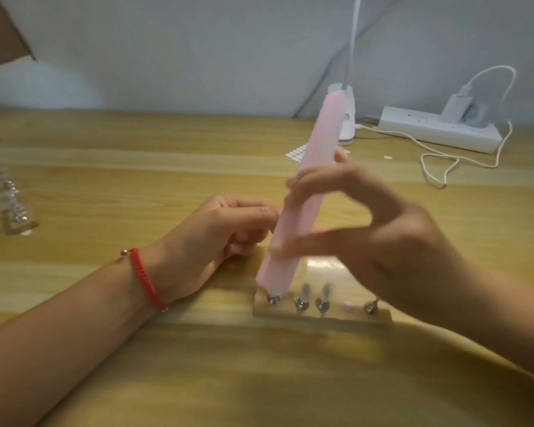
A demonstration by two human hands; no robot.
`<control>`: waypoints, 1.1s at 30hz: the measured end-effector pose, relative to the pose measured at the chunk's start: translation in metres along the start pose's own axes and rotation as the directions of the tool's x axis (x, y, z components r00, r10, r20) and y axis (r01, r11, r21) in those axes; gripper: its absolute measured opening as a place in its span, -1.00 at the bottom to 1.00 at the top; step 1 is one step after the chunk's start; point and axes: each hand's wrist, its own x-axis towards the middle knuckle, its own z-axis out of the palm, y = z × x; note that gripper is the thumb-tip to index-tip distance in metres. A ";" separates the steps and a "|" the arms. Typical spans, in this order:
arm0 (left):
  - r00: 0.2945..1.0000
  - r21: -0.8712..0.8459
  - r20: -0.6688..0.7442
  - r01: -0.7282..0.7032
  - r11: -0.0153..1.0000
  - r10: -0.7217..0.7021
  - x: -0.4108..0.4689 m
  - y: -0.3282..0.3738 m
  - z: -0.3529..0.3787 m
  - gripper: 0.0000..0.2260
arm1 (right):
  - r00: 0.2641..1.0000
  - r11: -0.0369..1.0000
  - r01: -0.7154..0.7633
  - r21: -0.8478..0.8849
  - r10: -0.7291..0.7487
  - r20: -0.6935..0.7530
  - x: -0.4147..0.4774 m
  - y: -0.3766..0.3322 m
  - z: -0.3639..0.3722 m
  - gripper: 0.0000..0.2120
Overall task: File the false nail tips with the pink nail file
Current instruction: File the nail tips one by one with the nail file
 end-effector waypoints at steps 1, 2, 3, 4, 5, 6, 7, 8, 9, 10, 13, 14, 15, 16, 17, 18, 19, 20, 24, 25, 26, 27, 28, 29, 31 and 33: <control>1.000 0.004 -0.001 0.001 1.000 -0.001 0.000 0.000 0.000 -0.78 | 1.000 1.000 0.020 -0.008 -0.020 0.021 0.000 -0.002 0.000 -0.60; 1.000 0.010 0.000 0.003 1.000 -0.003 0.000 0.000 0.001 -0.78 | 1.000 1.000 -0.002 -0.003 0.002 0.026 0.002 0.003 -0.005 -0.64; 1.000 0.017 0.001 0.006 1.000 -0.006 0.000 0.000 0.000 -0.79 | 0.999 0.999 -0.052 0.010 0.052 0.004 0.004 0.011 -0.012 -0.68; 1.000 0.022 0.004 0.009 1.000 -0.009 0.001 0.001 0.000 -0.81 | 0.993 0.993 -0.117 0.020 0.117 -0.026 0.008 0.017 -0.018 -0.70; 1.000 0.028 0.009 0.011 1.000 -0.011 0.000 0.001 0.000 -0.83 | 0.987 0.988 -0.154 0.024 0.155 -0.046 0.010 0.018 -0.020 -0.71; 1.000 0.029 0.017 0.008 1.000 -0.009 0.000 0.000 -0.001 -0.87 | 0.987 0.988 -0.154 0.030 0.156 -0.048 0.008 0.015 -0.017 -0.71; 1.000 0.021 0.024 0.006 1.000 -0.007 0.000 0.000 -0.002 -0.91 | 0.993 0.992 -0.115 0.042 0.116 -0.029 0.004 0.008 -0.011 -0.69; 1.000 0.008 0.024 0.009 1.000 -0.009 -0.001 0.000 -0.002 -0.94 | 0.998 0.997 -0.060 0.046 0.060 -0.002 0.002 0.000 -0.004 -0.66; 1.000 -0.002 0.023 0.013 1.000 -0.013 -0.001 0.000 -0.002 -0.95 | 1.000 0.999 -0.010 0.046 0.009 0.020 0.001 -0.006 -0.001 -0.62; 1.000 -0.006 0.020 0.016 1.000 -0.015 -0.001 -0.001 -0.003 -0.93 | 1.000 0.999 0.001 0.046 -0.002 0.030 0.004 -0.004 -0.003 -0.62; 1.000 0.016 0.019 0.014 1.000 -0.014 0.001 -0.001 -0.003 -0.84 | 0.990 0.990 -0.138 0.033 0.139 -0.036 0.012 0.018 -0.019 -0.71; 1.000 0.017 0.024 0.012 1.000 -0.012 0.002 -0.001 -0.003 -0.85 | 0.986 0.987 -0.158 0.023 0.159 -0.050 0.011 0.018 -0.019 -0.71; 1.000 0.008 0.028 0.009 1.000 -0.009 0.001 -0.001 -0.003 -0.88 | 0.988 0.989 -0.145 0.030 0.146 -0.041 0.008 0.013 -0.014 -0.71; 0.999 -0.009 0.031 0.006 1.000 -0.006 0.001 -0.001 -0.004 -0.91 | 0.995 0.994 -0.098 0.043 0.099 -0.016 0.003 0.005 -0.005 -0.68; 0.999 -0.026 0.033 0.004 1.000 -0.003 0.000 -0.001 -0.005 -0.94 | 0.999 0.998 -0.037 0.049 0.037 0.013 0.000 -0.004 0.002 -0.64; 0.999 -0.039 0.035 0.001 0.999 0.000 0.000 -0.001 -0.005 -0.95 | 0.999 0.999 0.010 0.045 -0.012 0.035 0.001 -0.009 0.004 -0.62; 0.999 -0.046 0.038 -0.001 0.999 0.003 0.000 -0.001 -0.005 -0.95 | 0.999 0.999 0.012 0.039 -0.013 0.038 0.003 -0.006 0.001 -0.65; 0.999 -0.046 0.040 -0.002 0.999 0.004 0.000 -0.002 -0.005 -0.94 | 0.999 0.999 -0.034 0.038 0.033 0.012 0.006 0.004 -0.005 -0.70; 0.999 -0.044 0.035 -0.007 0.999 0.008 0.001 0.000 -0.005 -0.95 | 0.987 0.985 -0.153 0.074 0.156 -0.037 0.006 0.009 -0.008 -0.72; 1.000 -0.056 0.030 -0.006 0.998 0.008 0.000 0.000 -0.005 -0.92 | 0.994 0.988 -0.112 0.108 0.113 -0.005 0.001 0.001 -0.001 -0.71; 1.000 -0.069 0.028 -0.002 0.998 0.004 -0.001 0.000 -0.006 -0.90 | 0.998 0.988 -0.062 0.138 0.060 0.024 -0.002 -0.006 0.005 -0.69; 1.000 -0.076 0.031 0.000 0.997 0.002 -0.001 -0.001 -0.007 -0.89 | 0.999 0.988 -0.039 0.151 0.033 0.041 -0.001 -0.007 0.005 -0.68; 0.999 -0.071 0.042 -0.003 0.997 0.006 -0.001 -0.001 -0.007 -0.89 | 0.998 0.988 -0.059 0.142 0.054 0.036 0.002 -0.002 0.000 -0.70; 0.999 -0.063 0.053 -0.009 0.998 0.013 0.000 -0.001 -0.007 -0.88 | 0.994 0.987 -0.107 0.121 0.108 0.000 0.004 0.008 -0.006 -0.73; 0.999 -0.062 0.047 -0.011 0.998 0.014 0.002 -0.001 -0.006 -0.89 | 0.976 0.974 -0.200 0.107 0.208 -0.062 0.009 0.018 -0.013 -0.71; 1.000 -0.094 0.003 -0.007 0.996 0.007 0.002 -0.002 -0.006 -0.87 | 0.980 0.970 -0.192 0.148 0.198 -0.024 0.005 0.008 -0.005 -0.73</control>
